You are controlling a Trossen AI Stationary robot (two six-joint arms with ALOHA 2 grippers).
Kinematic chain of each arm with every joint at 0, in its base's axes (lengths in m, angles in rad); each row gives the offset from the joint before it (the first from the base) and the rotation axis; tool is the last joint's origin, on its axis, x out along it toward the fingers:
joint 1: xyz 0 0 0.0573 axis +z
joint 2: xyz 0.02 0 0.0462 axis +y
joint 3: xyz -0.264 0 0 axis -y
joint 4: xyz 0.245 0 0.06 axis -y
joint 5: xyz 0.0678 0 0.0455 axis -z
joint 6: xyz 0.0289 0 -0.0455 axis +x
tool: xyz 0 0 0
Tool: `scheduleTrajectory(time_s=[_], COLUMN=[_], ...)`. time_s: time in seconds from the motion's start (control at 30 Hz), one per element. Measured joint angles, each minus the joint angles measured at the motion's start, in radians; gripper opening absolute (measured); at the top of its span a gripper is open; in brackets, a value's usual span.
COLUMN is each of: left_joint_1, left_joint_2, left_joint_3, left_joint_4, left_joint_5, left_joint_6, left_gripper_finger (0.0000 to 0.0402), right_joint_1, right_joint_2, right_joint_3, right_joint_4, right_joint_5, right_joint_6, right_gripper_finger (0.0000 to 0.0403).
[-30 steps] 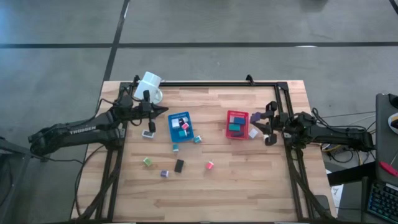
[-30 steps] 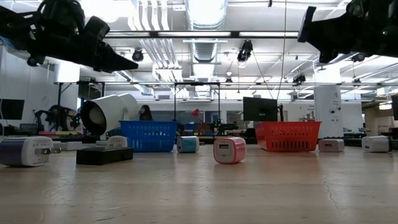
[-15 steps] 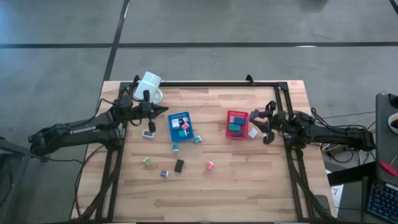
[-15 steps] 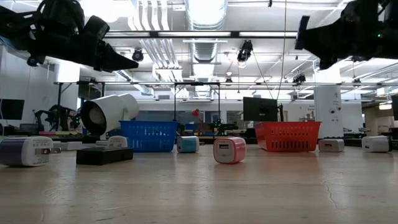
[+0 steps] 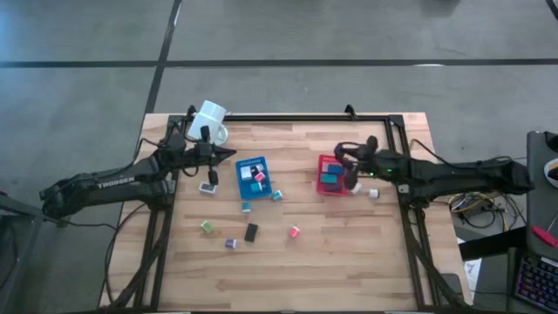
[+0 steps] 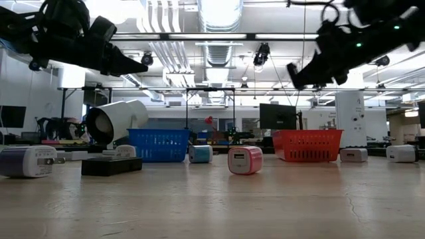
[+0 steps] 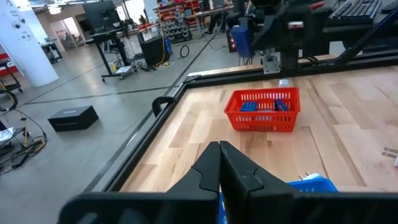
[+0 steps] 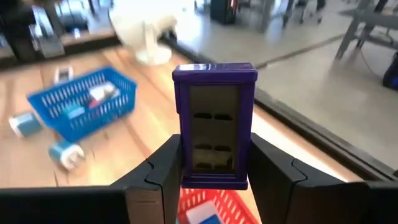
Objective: Pick & Place Office items
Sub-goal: Put the purple digital clock into the red bin, then put the purple charger adapter into the blue bin
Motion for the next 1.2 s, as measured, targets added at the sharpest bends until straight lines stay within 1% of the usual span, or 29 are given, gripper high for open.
scheduleTrajectory(time_s=[0.2,0.3,0.4,0.5,0.73,0.87,0.97,1.03,1.2], left_joint_1=[0.000,0.000,0.000,0.000,0.000,0.000,0.000,0.000,0.000], left_joint_2=[0.000,0.000,0.000,0.000,0.000,0.000,0.000,0.000,0.000], left_joint_3=[0.000,0.000,0.000,0.000,0.000,0.000,0.000,0.000,0.000], left_joint_4=[-0.008,-0.008,-0.008,-0.008,-0.008,-0.008,-0.008,-0.008,-0.008], left_joint_5=[0.000,0.000,0.000,0.000,0.000,0.000,0.000,0.000,0.000], left_joint_6=[-0.003,-0.002,-0.003,-0.003,-0.003,-0.003,-0.003,-0.003,-0.003], left_gripper_finger=[0.0005,0.0005,0.0005,0.0005,0.0005,0.0005,0.0005,0.0005,0.0005], right_joint_1=[0.000,0.000,0.000,0.000,0.000,-0.001,0.000,-0.001,0.000], right_joint_2=[0.233,0.338,0.415,0.462,0.534,0.572,0.585,0.587,0.588], right_joint_3=[0.158,0.210,0.248,0.273,0.313,0.318,0.329,0.335,0.335], right_joint_4=[-0.194,-0.301,-0.345,-0.386,-0.446,-0.463,-0.465,-0.459,-0.459], right_joint_5=[0.001,-0.001,-0.024,-0.048,-0.152,-0.157,-0.137,-0.127,-0.126], right_joint_6=[0.028,0.043,0.042,0.036,0.050,0.050,0.050,0.051,0.076], right_gripper_finger=[0.0137,0.0137,0.0137,0.0137,0.0137,0.0137,0.0139,0.0161,0.0233])
